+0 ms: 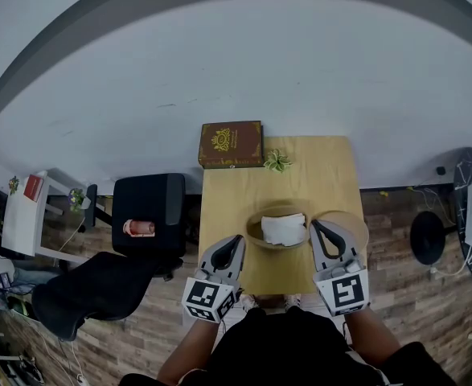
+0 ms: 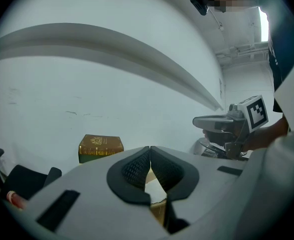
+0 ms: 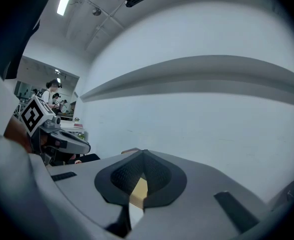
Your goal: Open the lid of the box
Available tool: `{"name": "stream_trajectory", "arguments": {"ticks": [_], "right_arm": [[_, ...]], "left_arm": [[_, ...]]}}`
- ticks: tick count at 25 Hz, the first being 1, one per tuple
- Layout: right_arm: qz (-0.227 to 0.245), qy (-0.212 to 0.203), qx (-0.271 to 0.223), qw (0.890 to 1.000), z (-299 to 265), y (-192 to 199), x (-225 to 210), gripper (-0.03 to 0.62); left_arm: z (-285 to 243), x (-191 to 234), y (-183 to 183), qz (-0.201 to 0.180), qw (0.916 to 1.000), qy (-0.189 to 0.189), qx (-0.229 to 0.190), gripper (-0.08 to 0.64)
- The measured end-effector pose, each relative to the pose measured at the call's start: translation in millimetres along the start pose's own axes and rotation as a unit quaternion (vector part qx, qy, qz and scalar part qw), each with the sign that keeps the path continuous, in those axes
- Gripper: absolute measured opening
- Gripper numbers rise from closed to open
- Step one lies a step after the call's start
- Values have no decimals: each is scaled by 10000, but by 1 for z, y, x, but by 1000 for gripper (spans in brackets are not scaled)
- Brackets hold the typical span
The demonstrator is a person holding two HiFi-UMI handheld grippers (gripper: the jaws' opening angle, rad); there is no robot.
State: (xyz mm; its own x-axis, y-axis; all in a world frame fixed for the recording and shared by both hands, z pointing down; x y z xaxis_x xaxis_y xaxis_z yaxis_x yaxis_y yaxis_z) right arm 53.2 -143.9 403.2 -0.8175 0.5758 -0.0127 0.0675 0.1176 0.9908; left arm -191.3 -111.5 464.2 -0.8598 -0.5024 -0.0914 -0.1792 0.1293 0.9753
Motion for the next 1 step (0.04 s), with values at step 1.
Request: {"name": "stream_trajectory", "arguments": {"ticks": [1], "right_arm": [[7,0,2,10000,0,0,1,17]], "left_arm": [[1,0,0,-6,10000,3,1,21]]}}
Point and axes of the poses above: the fingertips, and each gripper's own axes: z backward along the fingers, x to its left, y out of its underside, the point moved 9 cm from there along z, backward along the fingers, and after that the axes turned 13 degrees about -z, right-handed, at the moved point
